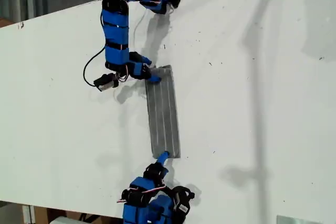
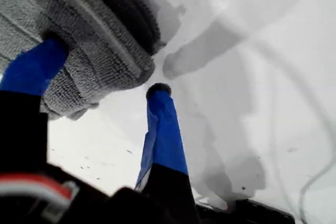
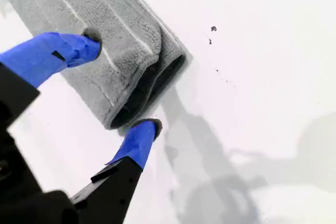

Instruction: Grasp corners of a square towel and fold twice.

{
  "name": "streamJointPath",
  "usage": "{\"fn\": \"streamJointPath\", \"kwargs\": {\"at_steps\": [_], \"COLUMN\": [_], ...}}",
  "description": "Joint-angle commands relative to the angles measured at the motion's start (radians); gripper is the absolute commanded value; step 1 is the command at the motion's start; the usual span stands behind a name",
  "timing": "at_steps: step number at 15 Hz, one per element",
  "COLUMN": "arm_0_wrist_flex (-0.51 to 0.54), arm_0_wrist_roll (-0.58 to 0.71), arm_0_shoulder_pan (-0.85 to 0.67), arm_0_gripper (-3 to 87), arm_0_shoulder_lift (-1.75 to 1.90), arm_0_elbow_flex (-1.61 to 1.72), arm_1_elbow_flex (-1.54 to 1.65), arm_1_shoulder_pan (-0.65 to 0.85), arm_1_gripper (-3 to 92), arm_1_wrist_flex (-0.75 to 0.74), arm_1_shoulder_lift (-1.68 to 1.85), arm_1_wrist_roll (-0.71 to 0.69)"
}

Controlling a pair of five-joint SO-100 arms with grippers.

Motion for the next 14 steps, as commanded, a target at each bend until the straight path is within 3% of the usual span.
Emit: {"fn": "streamJointPath", "kwargs": {"at_steps": [1, 2, 3, 4, 7, 10, 14], "arm_0_wrist_flex": [-0.037, -0.060, -0.074, -0.083, -0.143, -0.198, -0.158], "arm_0_wrist_roll": [-0.055, -0.081, -0.101, -0.114, -0.175, -0.166, -0.178], "arm_0_shoulder_pan": [0.018, 0.035, 0.043, 0.048, 0.094, 0.091, 0.046], "arm_0_gripper": [29.4, 29.6, 29.6, 29.7, 29.9, 30.9, 31.4], "arm_0_shoulder_lift": [0.124, 0.175, 0.221, 0.265, 0.379, 0.388, 0.601], "arm_0_elbow_flex": [0.080, 0.132, 0.179, 0.218, 0.336, 0.382, 0.517], "arm_1_elbow_flex": [-0.003, 0.002, 0.003, 0.006, 0.107, 0.506, 0.601], "arm_1_shoulder_pan": [0.037, 0.028, 0.015, 0.009, -0.028, -0.020, -0.121], "arm_1_gripper": [32.5, 31.4, 24.5, 1.2, -0.1, -0.1, -0.1], "arm_1_wrist_flex": [-0.040, -0.046, -0.044, -0.040, -0.051, -0.120, 0.100], "arm_1_shoulder_lift": [-0.080, -0.103, -0.109, -0.109, -0.051, 0.314, 0.822], "arm_1_wrist_roll": [-0.020, -0.012, -0.008, 0.000, 0.075, 0.224, 0.414]}}
